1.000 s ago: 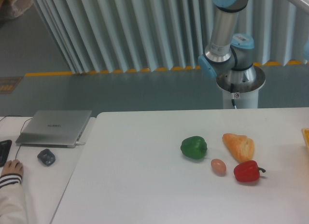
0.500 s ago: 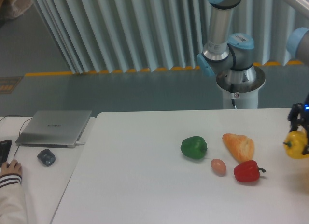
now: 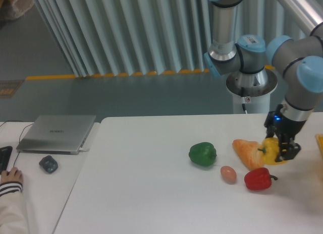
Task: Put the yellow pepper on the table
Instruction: 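Bring the yellow bell pepper in, held in the gripper, then carry the yellow pepper over the orange bread, then move the yellow pepper past the red pepper and lower it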
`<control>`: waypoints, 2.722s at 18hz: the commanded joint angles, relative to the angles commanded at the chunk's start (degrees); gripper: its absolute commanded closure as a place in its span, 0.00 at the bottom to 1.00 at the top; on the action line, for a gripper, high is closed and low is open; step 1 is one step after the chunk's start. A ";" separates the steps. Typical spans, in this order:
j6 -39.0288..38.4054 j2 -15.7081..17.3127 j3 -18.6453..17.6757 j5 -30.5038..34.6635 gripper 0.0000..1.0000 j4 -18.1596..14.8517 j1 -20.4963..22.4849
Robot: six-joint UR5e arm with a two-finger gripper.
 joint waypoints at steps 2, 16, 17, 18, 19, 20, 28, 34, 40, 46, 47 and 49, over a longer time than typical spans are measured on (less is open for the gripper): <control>0.00 0.18 -0.09 1.67 0.47 -1.68 -2.28; -15.38 -0.61 -4.39 12.21 0.46 11.85 -10.29; -15.38 -0.70 -4.66 13.35 0.46 11.85 -10.98; -15.29 -0.70 -4.75 13.89 0.46 11.77 -11.17; -15.38 -0.79 -4.75 14.33 0.46 11.76 -11.25; -15.38 -0.79 -4.66 14.94 0.43 11.85 -11.26; -14.76 -0.79 -3.70 17.50 0.43 12.29 -11.17; -21.44 -1.40 1.14 8.88 0.44 15.36 -8.62; -32.86 -2.89 1.58 6.69 0.44 19.58 -9.14; -34.62 -6.94 2.64 6.95 0.43 22.48 -13.27; -36.28 -7.46 2.72 7.04 0.43 22.49 -13.54; -37.96 -7.90 2.64 7.04 0.43 22.49 -13.72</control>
